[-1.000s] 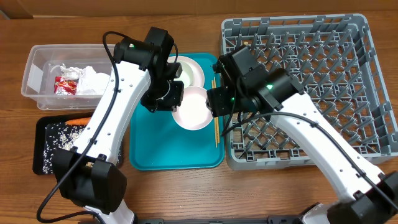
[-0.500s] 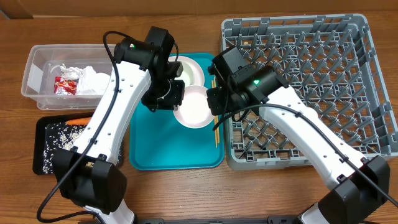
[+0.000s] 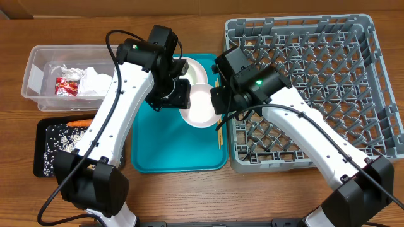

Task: Sort waste into correct bins and load items into the dishwasher
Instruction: 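Grasp the pink bowl with the right gripper from the left gripper, then carry the pink bowl with the right gripper to the rack's top, then lower the pink bowl into the rack and open the right gripper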

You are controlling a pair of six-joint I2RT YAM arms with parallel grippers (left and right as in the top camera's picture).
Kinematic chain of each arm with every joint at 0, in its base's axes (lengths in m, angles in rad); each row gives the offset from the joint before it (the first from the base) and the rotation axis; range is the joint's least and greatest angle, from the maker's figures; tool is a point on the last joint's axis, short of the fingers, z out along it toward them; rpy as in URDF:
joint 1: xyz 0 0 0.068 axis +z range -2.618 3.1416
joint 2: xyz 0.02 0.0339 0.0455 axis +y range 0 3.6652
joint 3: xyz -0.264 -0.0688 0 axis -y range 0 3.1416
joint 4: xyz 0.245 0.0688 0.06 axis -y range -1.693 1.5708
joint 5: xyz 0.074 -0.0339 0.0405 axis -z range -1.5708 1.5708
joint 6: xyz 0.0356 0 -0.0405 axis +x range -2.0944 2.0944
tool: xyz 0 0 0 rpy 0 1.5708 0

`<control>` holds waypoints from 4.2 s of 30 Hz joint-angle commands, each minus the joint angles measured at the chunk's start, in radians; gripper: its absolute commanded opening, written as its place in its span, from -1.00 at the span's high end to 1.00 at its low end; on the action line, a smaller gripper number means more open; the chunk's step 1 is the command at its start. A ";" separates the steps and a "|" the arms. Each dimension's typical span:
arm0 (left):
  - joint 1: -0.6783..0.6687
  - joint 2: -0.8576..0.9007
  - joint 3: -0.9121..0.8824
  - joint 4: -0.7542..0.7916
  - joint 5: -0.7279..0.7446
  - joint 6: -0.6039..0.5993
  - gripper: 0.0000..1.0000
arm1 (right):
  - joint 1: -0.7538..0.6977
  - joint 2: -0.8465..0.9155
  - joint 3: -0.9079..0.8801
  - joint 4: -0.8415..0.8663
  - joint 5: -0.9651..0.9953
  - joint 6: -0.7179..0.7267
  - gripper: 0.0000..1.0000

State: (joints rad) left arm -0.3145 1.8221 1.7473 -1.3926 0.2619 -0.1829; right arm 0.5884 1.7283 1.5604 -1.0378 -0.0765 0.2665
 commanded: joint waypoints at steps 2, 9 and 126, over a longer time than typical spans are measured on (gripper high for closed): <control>0.002 -0.022 0.023 0.016 0.001 0.011 -0.08 | -0.038 -0.009 -0.002 0.033 0.108 -0.004 0.92; 0.002 -0.022 0.023 0.055 0.001 0.011 -0.29 | -0.110 -0.009 -0.002 0.114 0.437 -0.004 0.92; 0.002 -0.022 0.023 0.115 -0.003 0.011 -1.00 | -0.700 0.218 -0.002 0.437 -0.009 -0.287 0.50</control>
State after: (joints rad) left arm -0.3138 1.8221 1.7477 -1.2781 0.2615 -0.1806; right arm -0.1162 1.9221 1.5547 -0.5911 -0.0647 -0.0257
